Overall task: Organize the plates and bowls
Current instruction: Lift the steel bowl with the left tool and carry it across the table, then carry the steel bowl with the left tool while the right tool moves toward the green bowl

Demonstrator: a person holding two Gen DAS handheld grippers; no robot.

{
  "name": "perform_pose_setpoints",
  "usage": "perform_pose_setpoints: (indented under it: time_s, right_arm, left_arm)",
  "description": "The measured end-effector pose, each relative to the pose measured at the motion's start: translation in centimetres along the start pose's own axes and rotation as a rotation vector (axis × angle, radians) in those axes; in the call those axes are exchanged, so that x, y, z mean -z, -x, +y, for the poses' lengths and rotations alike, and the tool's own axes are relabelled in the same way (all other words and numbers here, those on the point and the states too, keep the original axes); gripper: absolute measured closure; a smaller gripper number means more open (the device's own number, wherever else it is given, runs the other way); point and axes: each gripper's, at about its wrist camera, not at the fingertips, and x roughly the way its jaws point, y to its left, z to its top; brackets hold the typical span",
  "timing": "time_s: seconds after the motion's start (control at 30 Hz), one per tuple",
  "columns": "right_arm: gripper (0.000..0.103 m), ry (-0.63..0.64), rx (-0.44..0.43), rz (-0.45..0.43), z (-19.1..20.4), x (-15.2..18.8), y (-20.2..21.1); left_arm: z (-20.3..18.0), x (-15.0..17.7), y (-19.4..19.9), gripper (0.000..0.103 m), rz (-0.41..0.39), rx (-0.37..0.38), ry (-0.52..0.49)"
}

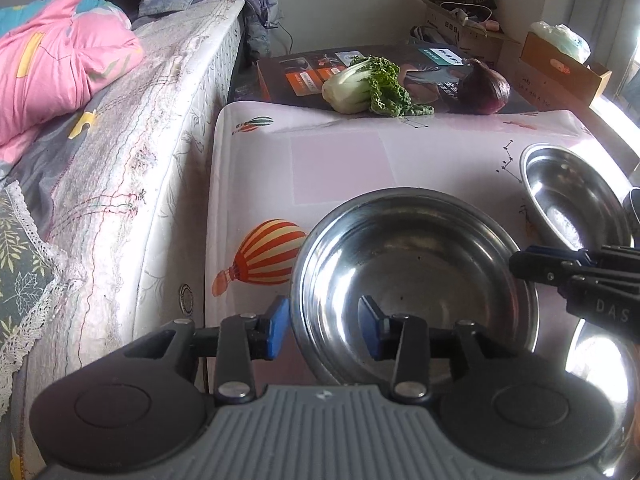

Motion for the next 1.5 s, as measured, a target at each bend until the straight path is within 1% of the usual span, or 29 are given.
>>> perform_pose_setpoints:
  time_s: [0.1,0.13,0.2,0.27,0.33,0.37,0.43,0.5,0.53,0.57,0.7,0.93,1.03,1.17,1.33,1.5]
  right_arm:
    - [0.084,-0.057,-0.023,0.024,-0.6,-0.1,-0.5]
    - [0.084,-0.076,-0.03,0.031,-0.8,-0.1,-0.7]
    - [0.084,-0.098,-0.042,0.044,-0.9,-0.1,-1.2]
    - [0.084,-0.118,-0.054,0.059,-1.0,0.0,-1.8]
    - [0.084,-0.128,-0.057,0.07,-1.0,0.0,-2.3]
    - [0.084,-0.138,-0.061,0.077,-1.0,0.0,-2.6]
    - [0.083,-0.163,-0.081,0.091,-1.1,0.2,-3.1]
    - [0.084,-0.178,-0.092,0.1,-1.2,0.3,-3.4]
    - [0.086,-0.185,-0.098,0.103,-1.2,0.3,-3.5]
    - [0.087,-0.188,-0.099,0.104,-1.2,0.4,-3.6]
    - [0.088,-0.182,-0.103,0.093,-1.0,0.4,-3.3]
    - [0.089,-0.122,-0.095,0.047,-0.3,-0.1,-1.5]
    - [0.089,-0.114,-0.097,0.031,-0.3,-0.3,-0.7]
    - [0.089,-0.11,-0.106,-0.006,-0.7,-1.0,1.2]
    - [0.089,-0.116,-0.077,-0.071,-2.8,-2.1,4.7]
    - [0.089,-0.142,0.003,-0.117,-7.0,-2.9,8.0]
  left_arm:
    - [1.4,-0.1,-0.7,0.053,0.033,0.071,0.083]
    - [1.7,-0.1,-0.9,0.051,0.039,0.085,0.097]
    - [2.0,-0.1,-1.3,0.052,0.049,0.103,0.108]
    - [2.0,-0.2,-1.8,0.056,0.06,0.112,0.114]
    - [2.1,-0.4,-2.4,0.063,0.087,0.115,0.13]
    - [2.1,-0.4,-2.7,0.065,0.103,0.117,0.14]
    - [2.2,-0.4,-3.2,0.074,0.133,0.117,0.151]
    - [2.2,-0.3,-3.5,0.076,0.15,0.117,0.158]
    - [2.2,-0.2,-3.6,0.079,0.153,0.118,0.16]
    - [2.2,-0.1,-3.6,0.08,0.154,0.117,0.159]
    - [2.0,-0.1,-3.0,0.081,0.136,0.096,0.148]
    - [1.2,-0.3,-1.1,0.081,0.084,0.06,0.099]
    - [1.0,-0.4,-0.1,0.081,0.063,0.059,0.093]
    - [0.1,-1.3,1.6,0.081,0.031,0.084,0.075]
    - [-3.4,-3.4,3.6,0.081,-0.027,0.13,0.003]
    - [-8.6,-5.9,3.0,0.081,-0.041,0.189,-0.079]
